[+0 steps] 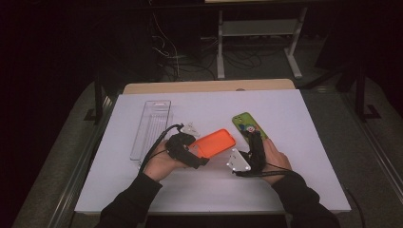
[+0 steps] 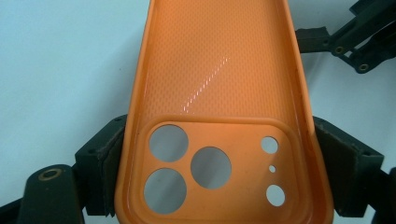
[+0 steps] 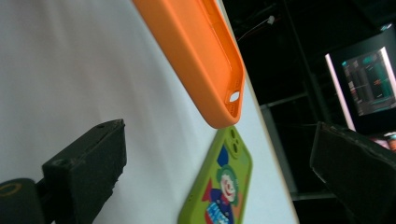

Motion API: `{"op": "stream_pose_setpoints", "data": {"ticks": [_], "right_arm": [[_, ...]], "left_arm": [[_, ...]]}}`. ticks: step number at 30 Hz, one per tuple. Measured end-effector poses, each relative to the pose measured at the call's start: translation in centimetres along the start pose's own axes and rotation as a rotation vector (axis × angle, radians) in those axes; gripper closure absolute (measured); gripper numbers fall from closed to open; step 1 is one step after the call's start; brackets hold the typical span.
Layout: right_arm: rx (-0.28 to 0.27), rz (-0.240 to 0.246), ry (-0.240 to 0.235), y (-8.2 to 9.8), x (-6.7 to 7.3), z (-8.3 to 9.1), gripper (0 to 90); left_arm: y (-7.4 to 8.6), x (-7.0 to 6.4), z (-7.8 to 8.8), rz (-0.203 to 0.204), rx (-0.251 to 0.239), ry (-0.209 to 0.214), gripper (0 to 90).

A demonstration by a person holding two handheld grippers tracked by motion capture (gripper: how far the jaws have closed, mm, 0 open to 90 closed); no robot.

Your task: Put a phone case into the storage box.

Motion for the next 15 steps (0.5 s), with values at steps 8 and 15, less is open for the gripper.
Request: {"op": "stream_pose_setpoints", "data": {"ticks": [8,15], "right_arm": [[-0.023,0.198,0.084,-0.32,0.11,-0.01,4.2],[-0.028,0.261,0.108,-0.83,0.97,0.0,9.9]], "left_arm": [[0.06,-0.05,-0.06,-0.019,0.016,0.003,16.2],[0.08,-0.06,-0.08,-0.043,0.023,0.009,16.2]]}}
Point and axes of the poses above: each handheld gripper's, and its own axes: z roughly backward along the jaws, y roughly out of its underside, x roughly to its left, the point moved 6 cm from there along -z, roughly forward along the jaws, and after that the axes turned 6 degrees about -z, right-handed, at the moved point
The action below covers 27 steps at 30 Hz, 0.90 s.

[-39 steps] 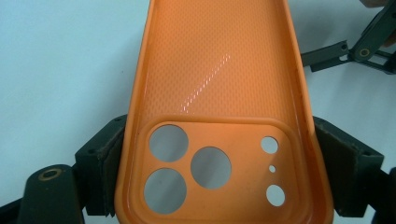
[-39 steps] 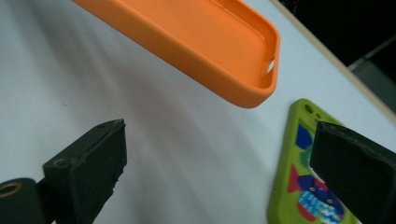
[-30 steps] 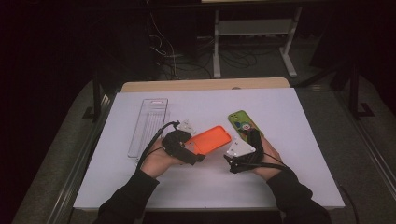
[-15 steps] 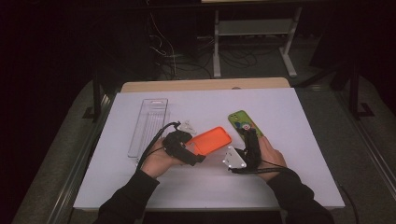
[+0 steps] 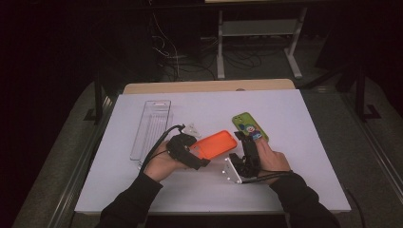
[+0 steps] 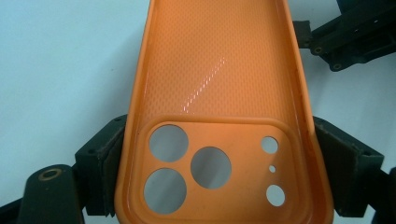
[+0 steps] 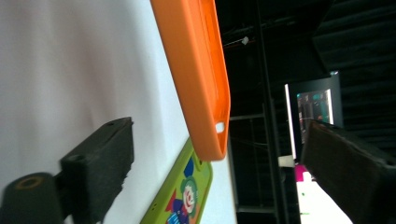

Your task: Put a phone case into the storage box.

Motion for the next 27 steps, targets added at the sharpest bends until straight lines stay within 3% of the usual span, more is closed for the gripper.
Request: {"op": "stream_pose_setpoints", "data": {"ticks": [4,10,13,14,15,16,18,24,25,26,27], "right_arm": [[0.004,0.027,0.017,-0.4,0.2,0.1,15.2],[-0.008,0.064,0.027,-1.0,0.6,0.2,27.8],[-0.025,0.081,0.027,-1.4,0.8,0.2,37.9],[-0.028,0.083,0.028,-1.5,0.9,0.2,39.2],[-0.03,0.09,0.031,-1.7,1.1,0.2,41.8],[-0.032,0.112,0.029,-1.8,1.2,0.2,44.3],[-0.046,0.098,0.042,-2.0,1.5,0.2,48.6],[-0.06,0.148,0.071,-2.3,1.4,0.4,63.9],[-0.063,0.15,0.071,-2.3,1.4,0.4,66.2],[-0.07,0.149,0.071,-2.4,1.5,0.5,68.0],[-0.072,0.144,0.069,-2.4,1.5,0.5,69.7]], "left_arm": [[-0.2,-0.3,-0.2,0.037,-0.029,0.002,16.2],[-0.1,-0.3,-0.2,0.004,-0.006,0.011,16.2],[-0.2,-0.5,-0.4,0.017,-0.02,0.012,16.2],[-0.1,-0.4,-0.3,-0.014,0.004,0.015,16.2],[-0.2,-0.5,-0.4,0.004,-0.012,0.015,16.2],[-0.1,-0.6,-0.4,-0.001,-0.005,0.017,16.2],[-0.2,-0.6,-0.4,-0.005,-0.005,0.017,16.2],[-0.1,-0.6,-0.3,-0.022,0.004,0.02,16.2],[-0.1,-0.6,-0.3,-0.019,0.001,0.02,16.2],[-0.3,-0.8,-0.4,0.011,-0.025,0.021,16.2],[-0.3,-0.8,-0.4,0.001,-0.022,0.022,16.2]]}}
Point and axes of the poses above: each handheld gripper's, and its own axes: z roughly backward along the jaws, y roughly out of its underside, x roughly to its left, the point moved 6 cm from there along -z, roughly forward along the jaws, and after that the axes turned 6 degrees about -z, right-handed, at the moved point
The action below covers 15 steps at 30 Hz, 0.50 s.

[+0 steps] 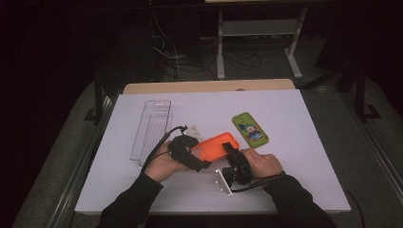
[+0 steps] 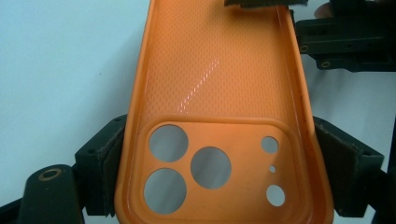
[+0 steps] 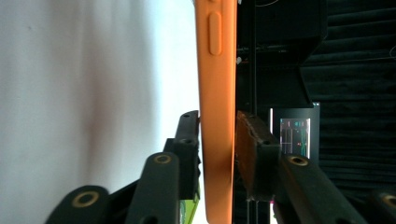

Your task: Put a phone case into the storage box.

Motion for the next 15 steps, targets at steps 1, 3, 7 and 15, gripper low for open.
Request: {"op": "stream_pose_setpoints", "data": {"ticks": [1,3,7,15], "right_arm": [[0.001,0.001,-0.003,-0.02,0.02,0.03,71.7],[-0.003,0.004,-0.008,-0.06,0.05,0.07,75.7],[0.008,0.021,-0.033,-0.06,0.3,0.1,77.8],[0.013,0.019,-0.047,-0.07,0.24,0.14,78.5]], "left_arm": [[-0.01,-0.01,0.0,0.0,-0.001,-0.001,16.2],[-0.05,-0.04,0.01,0.005,-0.006,0.001,16.2],[-0.04,-0.02,0.02,0.001,-0.002,-0.005,16.1],[0.04,0.08,0.26,-0.018,-0.014,-0.003,11.5]]}}
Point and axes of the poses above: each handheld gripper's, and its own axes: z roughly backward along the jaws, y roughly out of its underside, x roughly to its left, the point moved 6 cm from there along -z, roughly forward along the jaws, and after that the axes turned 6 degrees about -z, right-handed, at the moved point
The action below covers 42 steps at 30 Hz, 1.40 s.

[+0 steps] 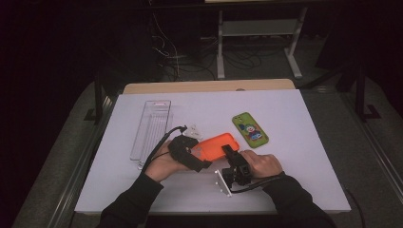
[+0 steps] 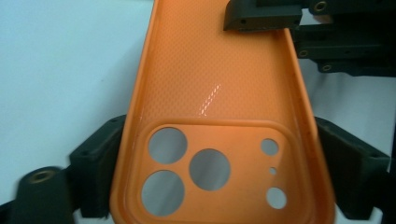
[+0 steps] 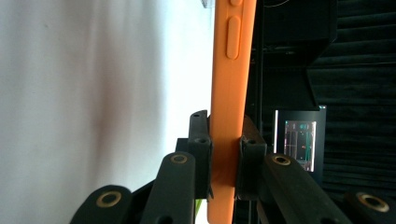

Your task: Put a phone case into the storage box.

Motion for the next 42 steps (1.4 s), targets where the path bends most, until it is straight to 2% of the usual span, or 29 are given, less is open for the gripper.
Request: {"op": "stream_pose_setpoints", "data": {"ticks": [1,3,6,7,8,9,10,11,14,17,19,20,21,24,25,26,27,28,30,31,32,34,36,37,39,41,42], "right_arm": [[0.002,-0.002,0.004,0.0,-0.1,0.0,78.5],[0.001,-0.011,0.014,0.2,-0.1,-0.1,78.4],[0.013,-0.023,0.014,0.7,-0.4,-0.2,78.4],[0.012,-0.042,0.007,0.8,-0.5,-0.3,78.4],[0.017,-0.062,0.005,0.9,-0.6,-0.3,78.4],[0.019,-0.079,0.004,1.1,-0.8,-0.3,78.4],[0.031,-0.074,-0.016,1.3,-0.9,-0.2,78.4],[0.038,-0.107,-0.027,1.5,-0.8,-0.2,78.4],[0.038,-0.155,-0.039,1.9,-1.2,-0.2,78.3],[0.037,-0.224,-0.066,2.2,-1.4,-0.2,78.3],[0.04,-0.25,-0.083,2.4,-1.5,-0.3,78.2],[0.04,-0.269,-0.085,2.6,-1.6,-0.3,78.2],[0.039,-0.282,-0.093,2.7,-1.6,-0.3,78.2],[0.036,-0.322,-0.124,3.0,-1.8,-0.4,78.2],[0.035,-0.336,-0.139,3.1,-1.8,-0.4,78.2],[0.042,-0.375,-0.149,3.2,-1.9,-0.3,78.2],[0.039,-0.394,-0.156,3.2,-1.9,-0.3,78.2],[0.036,-0.422,-0.169,3.2,-1.9,-0.3,78.2],[0.035,-0.459,-0.17,3.3,-2.1,-0.4,78.2],[0.041,-0.503,-0.182,3.3,-2.1,-0.2,78.2],[0.043,-0.501,-0.198,3.5,-2.2,-0.3,78.2],[0.03,-0.596,-0.241,3.4,-2.1,-0.3,78.3],[0.026,-0.649,-0.267,3.6,-2.3,-0.3,78.3],[0.025,-0.667,-0.274,3.7,-2.4,-0.3,78.3],[0.018,-0.732,-0.308,3.9,-2.6,-0.4,78.3],[0.018,-0.817,-0.339,3.9,-2.7,-0.4,78.3],[0.014,-0.835,-0.356,4.0,-2.8,-0.4,78.3]], "left_arm": [[-0.1,0.0,0.0,0.017,-0.012,-0.001,7.6],[-0.1,0.2,0.1,0.02,-0.017,0.001,3.6],[-0.1,0.3,0.3,0.044,-0.035,0.002,0.2],[0.1,0.5,0.5,0.032,-0.026,0.001,0.0],[0.0,0.4,0.4,0.05,-0.044,0.0,0.0],[0.0,0.6,0.6,0.034,-0.037,-0.001,0.0],[0.1,0.6,0.6,0.037,-0.038,0.0,0.0],[0.0,0.5,0.6,0.062,-0.052,0.001,0.0],[0.1,0.5,0.6,0.06,-0.052,-0.002,0.0],[0.3,0.7,0.8,0.007,-0.017,-0.008,0.0],[0.3,0.7,0.6,-0.002,-0.026,-0.014,0.0],[0.4,0.8,0.7,-0.019,-0.009,-0.013,0.0],[0.4,0.6,0.7,0.003,-0.01,-0.01,0.0],[0.4,0.6,0.7,0.004,-0.008,-0.013,0.0],[0.3,0.5,0.6,0.026,-0.023,-0.016,0.0],[0.3,0.4,0.5,0.037,-0.032,-0.016,0.0],[0.3,0.4,0.5,0.038,-0.032,-0.017,0.0],[0.3,0.6,0.5,0.018,-0.032,-0.02,0.0],[0.3,0.5,0.5,0.02,-0.028,-0.02,0.0],[0.3,0.5,0.5,0.014,-0.024,-0.017,0.0],[0.4,0.6,0.5,0.006,-0.017,-0.017,0.0],[0.4,0.6,0.4,0.003,-0.017,-0.018,0.0],[0.4,0.5,0.4,0.017,-0.015,-0.018,0.0],[0.5,0.7,0.5,-0.002,-0.001,-0.017,0.0],[0.5,0.7,0.5,0.006,-0.003,-0.017,0.0],[0.5,0.7,0.6,0.005,-0.005,-0.021,0.0],[0.5,0.7,0.6,0.016,-0.006,-0.021,0.0]]}}
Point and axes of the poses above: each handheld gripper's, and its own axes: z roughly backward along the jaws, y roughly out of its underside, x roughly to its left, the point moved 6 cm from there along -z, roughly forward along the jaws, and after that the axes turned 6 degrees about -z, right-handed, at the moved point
